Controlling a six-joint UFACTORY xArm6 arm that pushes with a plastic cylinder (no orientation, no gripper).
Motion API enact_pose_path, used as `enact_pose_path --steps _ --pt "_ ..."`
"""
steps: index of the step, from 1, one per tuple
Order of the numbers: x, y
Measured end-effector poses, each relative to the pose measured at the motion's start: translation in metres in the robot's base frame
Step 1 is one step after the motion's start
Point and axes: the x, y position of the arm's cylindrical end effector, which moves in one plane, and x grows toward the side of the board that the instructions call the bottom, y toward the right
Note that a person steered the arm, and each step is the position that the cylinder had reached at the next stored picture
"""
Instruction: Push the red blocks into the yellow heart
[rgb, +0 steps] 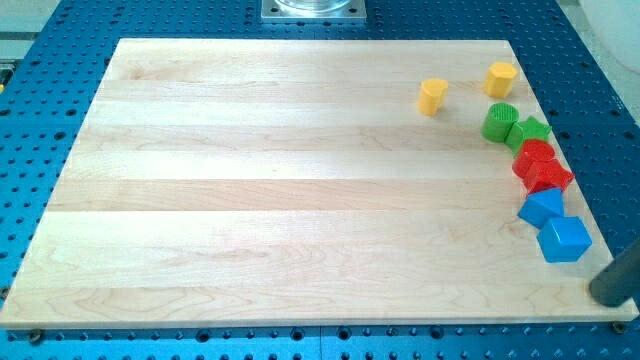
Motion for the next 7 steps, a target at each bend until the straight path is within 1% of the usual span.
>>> enact_pose_path --steps 2,3,4,6,7 --pt "-0.095 -0.002" --pt "-0.127 -0.005" --pt "-0.14 -0.016" --pt "-0.141 -0.025" --pt "-0.158 -0.052"
